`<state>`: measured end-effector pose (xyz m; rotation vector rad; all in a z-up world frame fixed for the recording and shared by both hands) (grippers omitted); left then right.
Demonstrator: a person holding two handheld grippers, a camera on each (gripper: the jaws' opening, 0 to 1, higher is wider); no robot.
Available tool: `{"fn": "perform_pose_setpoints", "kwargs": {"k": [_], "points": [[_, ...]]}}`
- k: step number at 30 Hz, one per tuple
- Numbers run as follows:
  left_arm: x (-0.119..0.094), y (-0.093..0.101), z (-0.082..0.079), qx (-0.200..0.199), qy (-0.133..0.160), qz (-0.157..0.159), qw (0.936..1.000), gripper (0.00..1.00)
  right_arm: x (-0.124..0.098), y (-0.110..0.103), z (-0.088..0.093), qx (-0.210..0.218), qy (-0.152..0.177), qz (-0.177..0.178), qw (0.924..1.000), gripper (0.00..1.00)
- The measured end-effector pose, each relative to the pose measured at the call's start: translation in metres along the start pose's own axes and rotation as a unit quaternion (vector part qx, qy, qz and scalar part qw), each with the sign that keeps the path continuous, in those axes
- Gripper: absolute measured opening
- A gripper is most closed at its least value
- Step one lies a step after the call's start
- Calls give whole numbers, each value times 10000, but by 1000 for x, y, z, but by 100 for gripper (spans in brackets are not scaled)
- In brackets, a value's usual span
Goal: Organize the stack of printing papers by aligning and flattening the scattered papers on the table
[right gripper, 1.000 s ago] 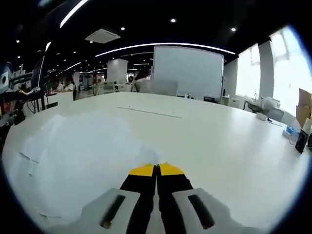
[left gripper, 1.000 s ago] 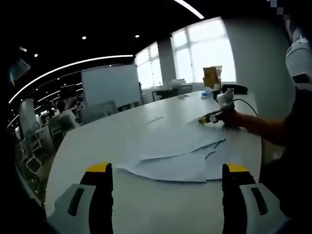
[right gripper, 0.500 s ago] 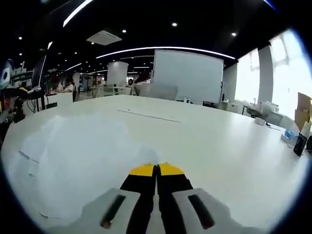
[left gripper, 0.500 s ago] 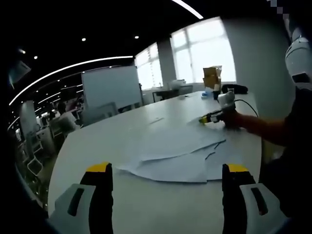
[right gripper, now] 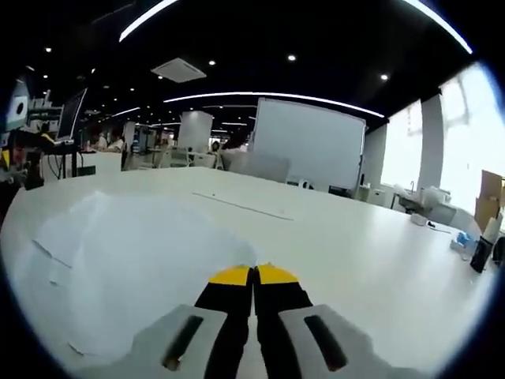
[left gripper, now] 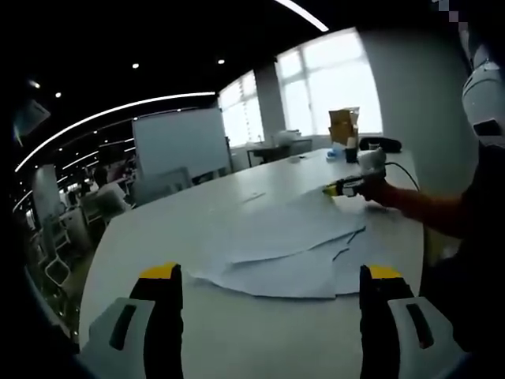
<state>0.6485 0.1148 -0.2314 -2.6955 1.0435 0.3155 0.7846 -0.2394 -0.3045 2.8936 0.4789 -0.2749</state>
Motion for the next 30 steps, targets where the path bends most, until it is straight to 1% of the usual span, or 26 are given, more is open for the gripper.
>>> {"fn": "perform_pose_setpoints", "kwargs": {"k": [2, 5, 6, 7, 8, 12, 16, 18, 20, 23, 30], "points": [[0, 0, 0, 11, 4, -1, 10000, 95, -1, -2, -3, -75, 64, 13, 10000, 0], [0, 0, 0, 1, 6, 5, 10000, 95, -3, -4, -7, -73, 144, -37, 9999, 0], [0, 0, 1, -2, 2, 7, 10000, 95, -3, -10, -15, 138, 359, -199, 9991, 0], [0, 0, 1, -7, 1, 8, 10000, 95, -5, -12, -20, 239, 488, -301, 9981, 0], [-1, 0, 1, -16, 0, 11, 10000, 96, -7, -12, -24, 286, 568, -321, 9975, 0], [-2, 0, 1, -5, -4, 7, 10000, 96, -11, -11, -31, 285, 671, -286, 9969, 0], [-4, -2, -2, 1, 30, -11, 10000, 96, -17, -14, -44, 225, 825, -288, 9959, 0], [-5, -3, -2, 15, 34, -27, 10000, 95, -16, -14, -49, 216, 935, -287, 9950, 0], [-5, -3, -2, 10, 40, -33, 10000, 95, -21, -19, -56, 278, 1061, -321, 9935, 0], [-6, -3, -1, -5, 43, -33, 10000, 95, -23, -20, -63, 299, 1150, -339, 9923, 0], [-8, -3, -1, -5, 63, -41, 10000, 95, -26, -22, -71, 246, 1232, -370, 9914, 0]]}}
Point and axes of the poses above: the point that each gripper's makers call its tool centre point, and the gripper's own axes: x roughly forward along the fingers, y roughly to its right, z roughly out of its underside, the point moved 1 cm from there along -x, roughly backward along the fingers
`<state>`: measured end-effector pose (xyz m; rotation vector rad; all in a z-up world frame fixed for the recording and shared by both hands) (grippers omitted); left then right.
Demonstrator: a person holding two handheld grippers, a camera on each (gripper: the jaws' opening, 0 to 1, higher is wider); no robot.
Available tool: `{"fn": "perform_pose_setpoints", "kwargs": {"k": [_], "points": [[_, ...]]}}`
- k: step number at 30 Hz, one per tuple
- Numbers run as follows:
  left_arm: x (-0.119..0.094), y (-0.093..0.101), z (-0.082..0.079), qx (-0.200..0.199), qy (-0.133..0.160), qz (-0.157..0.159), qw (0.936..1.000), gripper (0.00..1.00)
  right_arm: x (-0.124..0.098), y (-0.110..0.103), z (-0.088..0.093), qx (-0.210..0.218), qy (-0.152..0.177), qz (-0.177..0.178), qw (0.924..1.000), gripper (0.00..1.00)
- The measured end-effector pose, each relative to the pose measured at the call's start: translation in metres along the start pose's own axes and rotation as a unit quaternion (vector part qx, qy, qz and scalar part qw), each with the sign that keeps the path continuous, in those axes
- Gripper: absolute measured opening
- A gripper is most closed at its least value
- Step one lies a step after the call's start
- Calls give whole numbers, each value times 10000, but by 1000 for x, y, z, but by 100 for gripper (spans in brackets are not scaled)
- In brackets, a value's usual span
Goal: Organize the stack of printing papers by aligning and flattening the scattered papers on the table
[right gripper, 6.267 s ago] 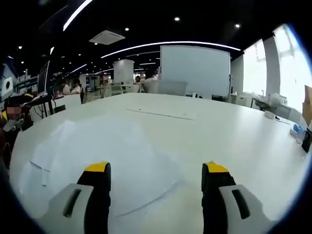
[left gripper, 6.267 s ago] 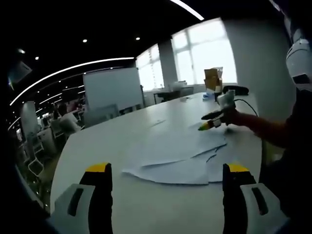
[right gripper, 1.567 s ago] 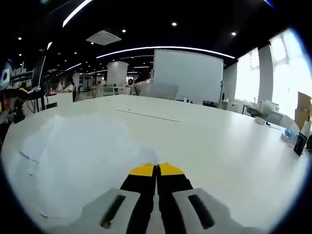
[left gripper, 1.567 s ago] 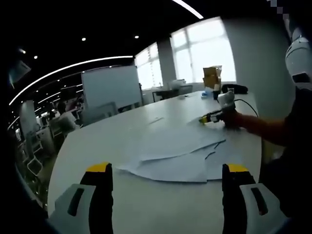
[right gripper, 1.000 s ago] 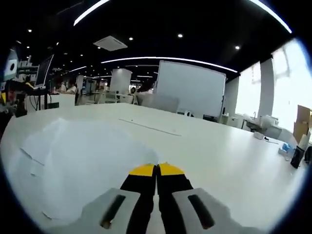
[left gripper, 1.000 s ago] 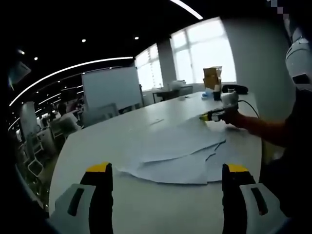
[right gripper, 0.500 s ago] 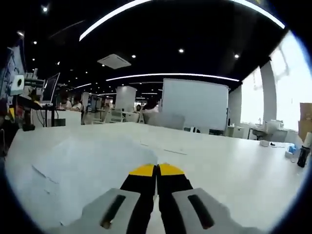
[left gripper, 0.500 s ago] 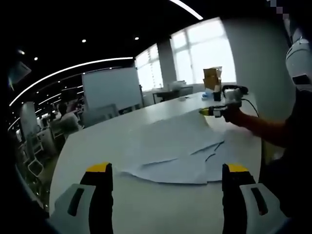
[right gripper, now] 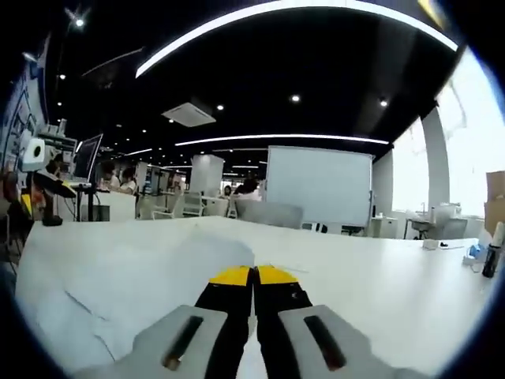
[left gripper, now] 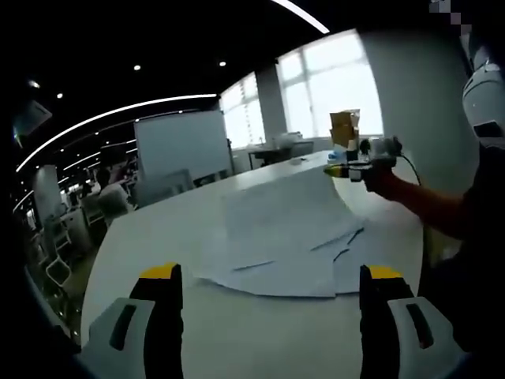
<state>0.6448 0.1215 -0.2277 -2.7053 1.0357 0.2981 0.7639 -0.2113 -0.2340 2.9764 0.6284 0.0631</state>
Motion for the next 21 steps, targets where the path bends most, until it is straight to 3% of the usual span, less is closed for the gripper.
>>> {"fn": "perform_pose_setpoints", "kwargs": {"k": [21], "points": [[-6, -1, -2, 20, 56, -37, 10000, 95, -4, -8, -25, -51, 156, -71, 9998, 0]]}}
Point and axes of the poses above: the point that each gripper's makers call its tool centre point, and the gripper's own axes: x roughly forward along the fingers, y roughly to its right, z roughly out of its underside, the point moved 1 cm from there along -x, roughly backward along the fingers
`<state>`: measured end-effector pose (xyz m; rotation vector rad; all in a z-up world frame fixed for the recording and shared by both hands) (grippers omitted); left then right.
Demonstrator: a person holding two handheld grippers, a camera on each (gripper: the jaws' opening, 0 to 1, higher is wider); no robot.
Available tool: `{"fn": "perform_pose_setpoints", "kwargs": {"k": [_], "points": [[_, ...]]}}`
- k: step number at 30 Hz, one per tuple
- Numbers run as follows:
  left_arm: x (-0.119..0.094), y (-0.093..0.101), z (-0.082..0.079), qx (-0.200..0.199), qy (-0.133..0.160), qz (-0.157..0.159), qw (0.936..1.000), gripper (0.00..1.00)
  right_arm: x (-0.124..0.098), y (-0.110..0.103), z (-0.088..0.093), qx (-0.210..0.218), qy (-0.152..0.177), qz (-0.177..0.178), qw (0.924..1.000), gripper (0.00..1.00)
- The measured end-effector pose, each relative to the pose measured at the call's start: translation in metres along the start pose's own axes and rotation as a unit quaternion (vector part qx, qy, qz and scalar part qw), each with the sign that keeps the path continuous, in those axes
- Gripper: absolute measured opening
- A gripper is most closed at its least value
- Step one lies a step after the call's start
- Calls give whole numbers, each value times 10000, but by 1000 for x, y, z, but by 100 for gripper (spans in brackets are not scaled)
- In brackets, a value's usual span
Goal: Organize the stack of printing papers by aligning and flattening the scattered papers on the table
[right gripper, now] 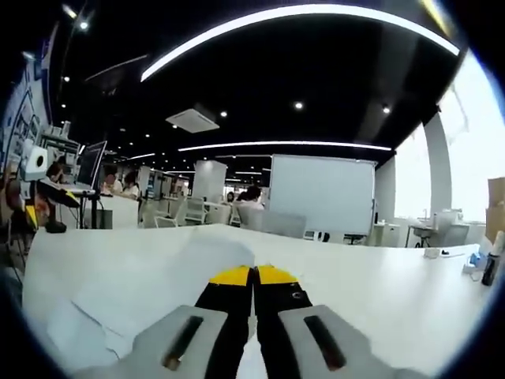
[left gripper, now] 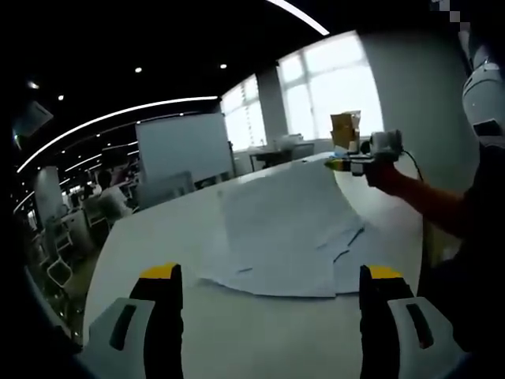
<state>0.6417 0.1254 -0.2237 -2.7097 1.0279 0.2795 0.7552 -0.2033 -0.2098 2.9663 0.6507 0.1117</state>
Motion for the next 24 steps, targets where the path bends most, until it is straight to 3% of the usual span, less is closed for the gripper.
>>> {"fn": "perform_pose_setpoints", "kwargs": {"k": [18, 24], "points": [[-2, 3, -6, -153, 151, 144, 9997, 95, -5, -6, -14, 9, 132, -25, 9999, 0], [0, 0, -1, -108, 54, 64, 9999, 95, -6, -8, -18, 27, 181, -45, 9998, 0]]}}
Point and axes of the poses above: the point that each gripper's makers call its tool centre point, and the gripper's own axes: x roughly forward along the fingers, y roughly to its right, z roughly out of its underside, the point moved 1 cm from there along -x, roughly backward along the fingers
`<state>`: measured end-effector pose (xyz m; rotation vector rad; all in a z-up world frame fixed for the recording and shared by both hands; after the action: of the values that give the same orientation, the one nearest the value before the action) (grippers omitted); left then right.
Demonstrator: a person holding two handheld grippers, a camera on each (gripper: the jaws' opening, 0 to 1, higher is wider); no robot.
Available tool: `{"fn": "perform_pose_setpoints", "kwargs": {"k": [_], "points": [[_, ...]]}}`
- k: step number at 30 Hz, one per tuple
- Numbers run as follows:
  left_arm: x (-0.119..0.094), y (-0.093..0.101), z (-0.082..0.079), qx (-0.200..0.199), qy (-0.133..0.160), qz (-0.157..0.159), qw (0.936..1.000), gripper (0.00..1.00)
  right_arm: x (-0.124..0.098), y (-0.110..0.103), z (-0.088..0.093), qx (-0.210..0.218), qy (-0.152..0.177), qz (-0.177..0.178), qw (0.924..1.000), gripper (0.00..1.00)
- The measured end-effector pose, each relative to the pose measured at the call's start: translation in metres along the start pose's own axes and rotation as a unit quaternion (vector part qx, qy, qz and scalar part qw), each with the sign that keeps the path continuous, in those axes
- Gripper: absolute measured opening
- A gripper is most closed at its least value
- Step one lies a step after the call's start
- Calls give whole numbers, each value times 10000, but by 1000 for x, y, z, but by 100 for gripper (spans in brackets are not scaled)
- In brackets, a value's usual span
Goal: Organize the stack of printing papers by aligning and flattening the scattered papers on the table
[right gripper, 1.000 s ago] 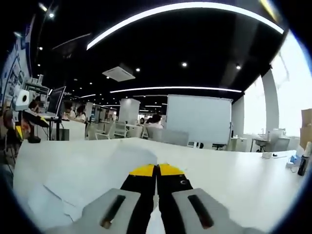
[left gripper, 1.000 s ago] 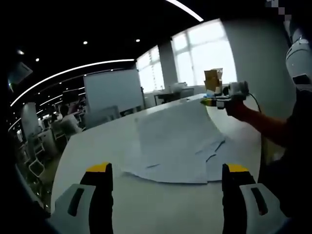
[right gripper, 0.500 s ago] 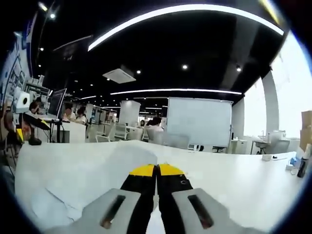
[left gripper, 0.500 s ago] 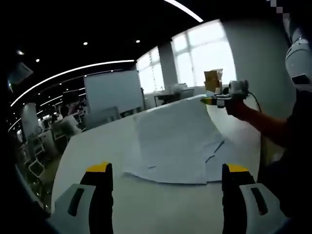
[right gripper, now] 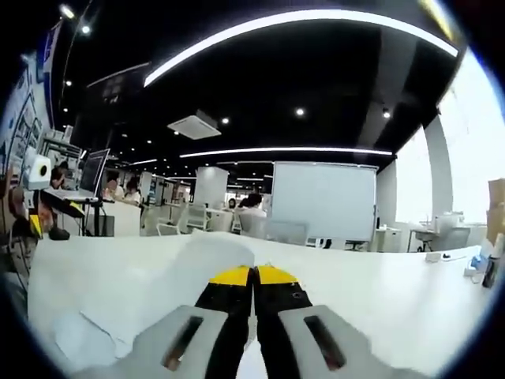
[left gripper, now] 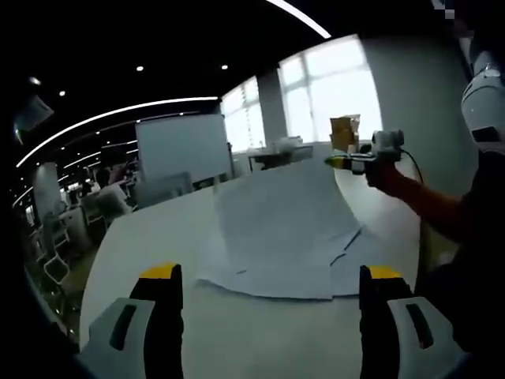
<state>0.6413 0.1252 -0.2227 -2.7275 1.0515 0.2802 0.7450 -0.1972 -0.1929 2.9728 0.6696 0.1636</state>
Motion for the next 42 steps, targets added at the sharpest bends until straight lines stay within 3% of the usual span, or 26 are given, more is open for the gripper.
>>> {"fn": "perform_pose_setpoints", "kwargs": {"k": [20, 37, 42], "points": [[5, 2, 1, -6, -37, 32, 10000, 95, -3, -7, -16, 81, 179, -100, 9998, 0], [3, 2, 1, 7, -38, 20, 10000, 95, -9, -16, -40, 88, 455, -184, 9988, 0], [2, 2, 1, -2, -34, 10, 10000, 95, -11, -21, -46, 257, 467, -325, 9980, 0]]}}
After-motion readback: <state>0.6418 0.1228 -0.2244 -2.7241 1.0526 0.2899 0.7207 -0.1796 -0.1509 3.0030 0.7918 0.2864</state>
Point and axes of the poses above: the point that each gripper's makers call its tool centre point, and the gripper's own axes: x roughly forward along the fingers, y roughly to its right, z roughly out of its underside, the point moved 1 cm from there along -x, roughly backward along the fingers
